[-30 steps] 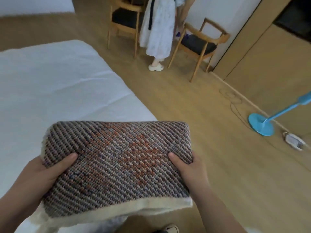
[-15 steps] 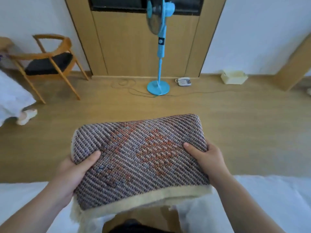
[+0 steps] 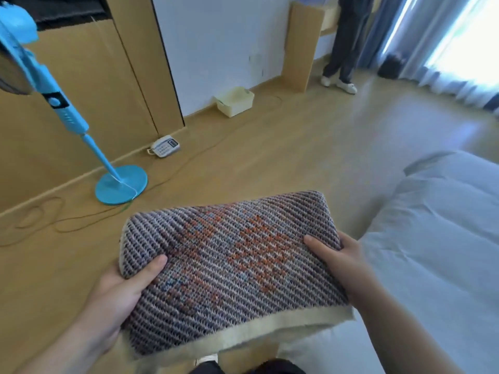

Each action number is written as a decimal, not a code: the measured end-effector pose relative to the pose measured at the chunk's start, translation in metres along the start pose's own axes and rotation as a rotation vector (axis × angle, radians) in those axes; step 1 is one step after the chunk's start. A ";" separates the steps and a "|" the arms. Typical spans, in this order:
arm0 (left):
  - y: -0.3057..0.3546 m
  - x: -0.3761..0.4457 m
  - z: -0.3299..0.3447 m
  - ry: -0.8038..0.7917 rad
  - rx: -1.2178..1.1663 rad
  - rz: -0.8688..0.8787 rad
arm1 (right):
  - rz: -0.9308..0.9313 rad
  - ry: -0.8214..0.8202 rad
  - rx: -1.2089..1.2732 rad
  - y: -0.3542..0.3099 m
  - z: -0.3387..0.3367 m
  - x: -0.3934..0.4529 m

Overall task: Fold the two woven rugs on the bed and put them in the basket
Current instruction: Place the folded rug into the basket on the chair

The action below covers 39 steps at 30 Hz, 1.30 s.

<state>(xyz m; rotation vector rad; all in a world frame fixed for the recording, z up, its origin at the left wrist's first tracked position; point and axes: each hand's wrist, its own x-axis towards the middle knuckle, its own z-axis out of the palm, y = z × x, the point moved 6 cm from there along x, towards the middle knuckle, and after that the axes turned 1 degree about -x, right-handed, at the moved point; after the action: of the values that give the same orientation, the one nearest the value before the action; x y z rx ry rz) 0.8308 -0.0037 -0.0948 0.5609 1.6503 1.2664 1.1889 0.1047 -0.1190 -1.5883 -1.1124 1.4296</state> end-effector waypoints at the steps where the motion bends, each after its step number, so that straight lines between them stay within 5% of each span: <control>1: 0.010 0.025 0.011 -0.034 0.023 -0.009 | 0.016 0.043 0.006 -0.005 -0.002 0.014; 8: 0.054 0.192 0.148 -0.306 0.142 0.007 | 0.056 0.367 0.111 -0.019 -0.048 0.104; 24: 0.157 0.480 0.485 -0.497 0.208 -0.058 | 0.187 0.621 0.181 -0.110 -0.186 0.430; 39: 0.254 0.687 0.944 -0.942 0.359 -0.083 | 0.243 1.037 0.285 -0.195 -0.404 0.690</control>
<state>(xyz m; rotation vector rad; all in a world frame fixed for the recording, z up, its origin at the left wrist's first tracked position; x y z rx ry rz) 1.3063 1.0909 -0.1525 1.0890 1.0567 0.4779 1.5726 0.8322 -0.1451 -1.9011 -0.1067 0.6386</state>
